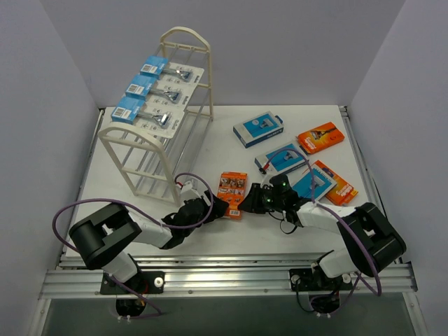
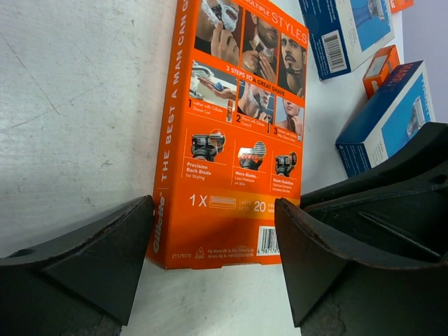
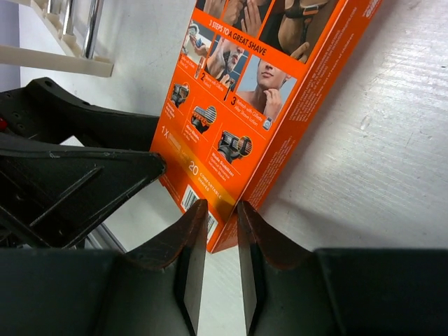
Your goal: Place and organize the shaving razors onto the shelf
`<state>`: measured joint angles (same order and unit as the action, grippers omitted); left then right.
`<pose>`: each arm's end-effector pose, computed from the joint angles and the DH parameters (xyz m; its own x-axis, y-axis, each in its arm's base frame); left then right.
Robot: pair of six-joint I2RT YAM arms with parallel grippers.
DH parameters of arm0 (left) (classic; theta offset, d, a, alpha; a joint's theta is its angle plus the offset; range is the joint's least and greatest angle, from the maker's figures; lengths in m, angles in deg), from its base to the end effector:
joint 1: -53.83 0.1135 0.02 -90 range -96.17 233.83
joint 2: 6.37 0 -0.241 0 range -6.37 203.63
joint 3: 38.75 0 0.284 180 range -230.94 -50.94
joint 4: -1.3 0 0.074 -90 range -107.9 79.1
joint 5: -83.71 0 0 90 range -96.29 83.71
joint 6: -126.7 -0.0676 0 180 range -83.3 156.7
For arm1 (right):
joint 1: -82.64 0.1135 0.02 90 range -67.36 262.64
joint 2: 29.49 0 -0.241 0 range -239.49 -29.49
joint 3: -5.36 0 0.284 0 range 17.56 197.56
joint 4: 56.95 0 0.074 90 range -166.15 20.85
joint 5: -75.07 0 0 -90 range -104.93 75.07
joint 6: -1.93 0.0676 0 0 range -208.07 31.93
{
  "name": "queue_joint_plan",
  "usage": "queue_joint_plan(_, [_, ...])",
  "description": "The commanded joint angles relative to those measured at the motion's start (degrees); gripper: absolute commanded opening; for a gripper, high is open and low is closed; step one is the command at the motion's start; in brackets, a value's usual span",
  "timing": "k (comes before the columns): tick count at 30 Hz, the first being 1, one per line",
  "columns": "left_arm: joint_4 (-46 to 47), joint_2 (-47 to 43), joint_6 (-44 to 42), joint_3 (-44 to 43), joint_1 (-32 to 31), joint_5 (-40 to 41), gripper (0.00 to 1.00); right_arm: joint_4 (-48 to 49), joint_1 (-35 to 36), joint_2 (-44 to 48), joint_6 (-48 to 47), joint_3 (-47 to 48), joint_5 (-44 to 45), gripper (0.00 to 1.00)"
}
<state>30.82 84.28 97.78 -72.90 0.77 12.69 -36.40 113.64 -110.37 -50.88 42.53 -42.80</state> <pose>0.1993 -0.2285 0.0551 -0.6409 -0.5249 -0.5601 0.0426 0.7042 -0.7087 0.2495 0.1868 0.1026 -0.7665 0.1629 -0.6213 -0.4524 0.5497 0.7022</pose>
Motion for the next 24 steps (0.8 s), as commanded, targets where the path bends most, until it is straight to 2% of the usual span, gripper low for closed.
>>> queue_joint_plan(1, [-12.1,2.6,2.0,3.8,-1.9,-8.8,0.81,2.8,1.5,0.7,1.0,3.2,-2.9,0.21])
queue_joint_plan(7, [-12.8,0.3,2.5,3.4,-2.8,-9.3,0.81,2.9,1.8,-0.2,1.3,5.0,-3.0,0.28])
queue_joint_plan(24, [-9.2,2.8,3.3,3.9,-3.4,-10.3,0.82,6.2,5.7,-2.6,3.5,6.7,-2.3,0.29])
